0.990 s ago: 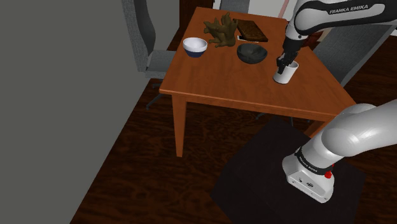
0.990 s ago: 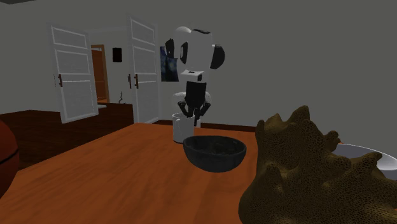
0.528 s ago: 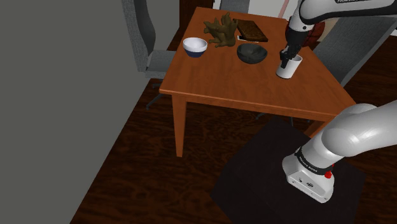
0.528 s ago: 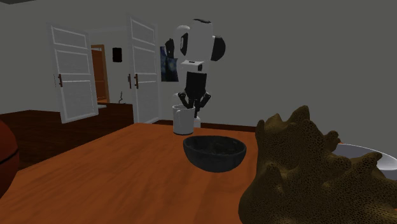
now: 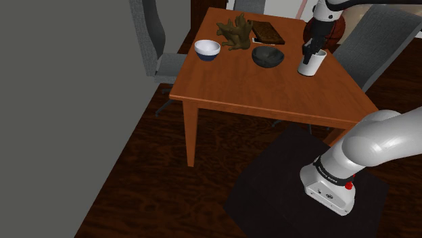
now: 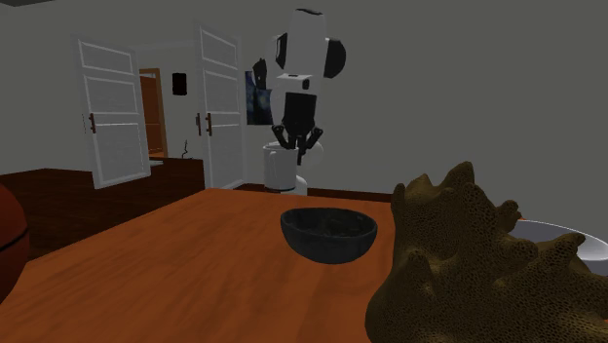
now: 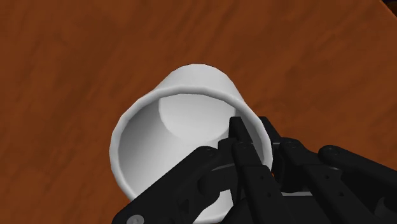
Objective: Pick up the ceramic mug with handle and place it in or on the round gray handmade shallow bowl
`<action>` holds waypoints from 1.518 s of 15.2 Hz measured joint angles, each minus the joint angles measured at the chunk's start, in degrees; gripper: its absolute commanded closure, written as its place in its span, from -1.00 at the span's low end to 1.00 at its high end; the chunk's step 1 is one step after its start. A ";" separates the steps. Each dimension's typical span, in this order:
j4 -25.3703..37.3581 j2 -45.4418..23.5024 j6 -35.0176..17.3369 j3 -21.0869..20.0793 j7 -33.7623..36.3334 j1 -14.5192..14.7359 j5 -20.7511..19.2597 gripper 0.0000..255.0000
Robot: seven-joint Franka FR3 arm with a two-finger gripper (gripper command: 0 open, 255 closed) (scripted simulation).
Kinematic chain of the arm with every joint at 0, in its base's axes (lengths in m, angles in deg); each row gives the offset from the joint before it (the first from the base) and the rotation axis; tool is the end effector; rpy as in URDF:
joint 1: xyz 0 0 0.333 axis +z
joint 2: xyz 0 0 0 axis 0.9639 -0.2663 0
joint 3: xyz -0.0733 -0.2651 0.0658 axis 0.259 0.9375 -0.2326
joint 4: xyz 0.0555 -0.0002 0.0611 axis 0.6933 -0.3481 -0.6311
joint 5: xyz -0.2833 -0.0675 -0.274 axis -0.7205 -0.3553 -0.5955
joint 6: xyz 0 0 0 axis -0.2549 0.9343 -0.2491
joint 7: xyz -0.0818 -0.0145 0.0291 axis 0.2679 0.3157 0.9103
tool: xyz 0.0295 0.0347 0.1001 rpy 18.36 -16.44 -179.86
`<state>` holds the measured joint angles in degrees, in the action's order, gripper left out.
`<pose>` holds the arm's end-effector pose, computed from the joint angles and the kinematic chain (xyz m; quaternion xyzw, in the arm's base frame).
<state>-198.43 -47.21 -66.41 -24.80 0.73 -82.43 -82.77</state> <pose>0.3731 -0.1948 0.4998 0.9948 -0.0856 -0.0432 0.0346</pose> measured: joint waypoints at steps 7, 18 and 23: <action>5.68 -0.17 5.49 -0.55 -0.65 0.18 0.46 1.00; 20.05 -10.33 9.84 -0.52 -1.36 1.61 2.94 1.00; 33.54 -22.67 11.24 0.47 -2.67 2.26 5.88 1.00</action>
<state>-164.89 -69.88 -55.17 -24.33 -1.94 -80.17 -76.89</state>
